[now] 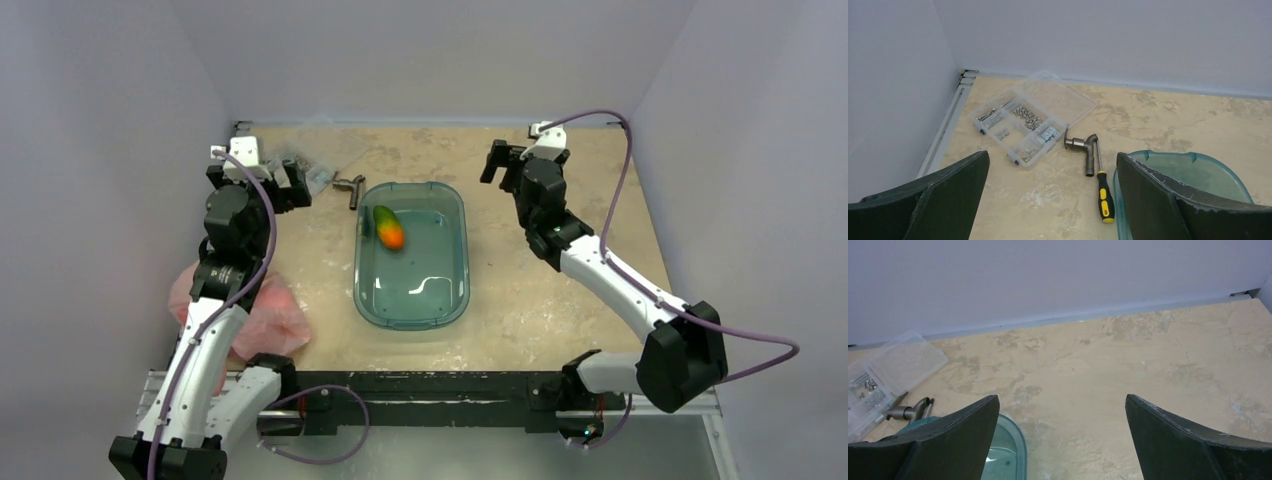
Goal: Take the fake fruits out of the plastic bag
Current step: Move the plastic bag to the center of the board.
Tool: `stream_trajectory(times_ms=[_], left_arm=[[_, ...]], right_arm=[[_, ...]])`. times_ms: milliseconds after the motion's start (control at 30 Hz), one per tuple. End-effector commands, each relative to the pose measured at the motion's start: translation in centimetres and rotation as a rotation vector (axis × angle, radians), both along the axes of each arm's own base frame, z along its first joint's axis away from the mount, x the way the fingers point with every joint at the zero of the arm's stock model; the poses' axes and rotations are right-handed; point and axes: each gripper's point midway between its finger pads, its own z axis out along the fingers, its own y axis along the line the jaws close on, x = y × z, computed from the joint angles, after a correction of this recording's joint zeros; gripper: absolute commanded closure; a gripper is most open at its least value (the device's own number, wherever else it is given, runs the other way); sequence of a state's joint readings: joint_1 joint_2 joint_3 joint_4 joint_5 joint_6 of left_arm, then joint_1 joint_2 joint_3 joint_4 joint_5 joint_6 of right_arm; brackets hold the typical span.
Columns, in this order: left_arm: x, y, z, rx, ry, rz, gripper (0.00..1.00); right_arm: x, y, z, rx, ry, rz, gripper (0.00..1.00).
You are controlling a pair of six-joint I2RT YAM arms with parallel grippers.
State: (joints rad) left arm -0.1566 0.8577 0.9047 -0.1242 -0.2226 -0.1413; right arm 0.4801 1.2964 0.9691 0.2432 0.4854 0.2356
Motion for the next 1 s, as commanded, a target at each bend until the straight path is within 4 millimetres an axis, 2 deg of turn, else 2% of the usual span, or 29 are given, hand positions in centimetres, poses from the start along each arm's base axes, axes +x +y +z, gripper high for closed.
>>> stream_trajectory(times_ms=[0, 100, 167, 300, 400, 467, 533, 633, 800, 867, 967], left_arm=[[-0.4, -1.0, -1.1, 0.003, 0.059, -0.066, 0.01], [-0.6, -0.1, -1.0, 0.004, 0.068, -0.013, 0.00], [-0.9, 1.4, -1.1, -0.016, 0.087, 0.079, 0.00], [-1.7, 4.6, -2.1, -0.022, 0.152, 0.296, 0.00], [-2.3, 6.6, -2.0, -0.002, 0.165, 0.425, 0.00], [-2.8, 7.2, -1.6, 0.012, 0.156, 0.457, 0.00], [-3.4, 7.6, -1.0, 0.013, 0.132, 0.474, 0.00], [-4.6, 8.3, -0.1, 0.028, 0.075, 0.490, 0.00], [-7.5, 10.2, 2.0, 0.014, -0.077, 0.586, 0.00], [-8.4, 10.6, 2.3, -0.009, -0.130, 0.607, 0.00], [-9.2, 10.7, 2.9, -0.033, -0.182, 0.604, 0.00]], right_arm=[[0.4, 1.3, 0.5, 0.039, 0.037, 0.022, 0.01], [0.6, 2.7, -0.1, 0.043, 0.073, 0.026, 0.01], [0.4, 4.2, -0.4, 0.050, 0.093, 0.053, 0.01], [-0.6, 9.4, -0.5, 0.114, 0.131, 0.145, 0.01], [-2.1, 15.0, -0.6, 0.154, 0.160, 0.325, 0.01], [-4.3, 19.9, -0.4, 0.161, 0.168, 0.517, 0.01], [-7.6, 25.1, -0.1, 0.149, 0.150, 0.755, 0.01], [-11.9, 30.9, -0.4, 0.103, 0.101, 0.961, 0.01], [-17.7, 38.6, -1.7, 0.036, 0.013, 1.219, 0.01], [-20.7, 41.6, -2.5, -0.003, -0.010, 1.308, 0.01], [-23.7, 44.9, -4.3, -0.069, -0.033, 1.390, 0.01]])
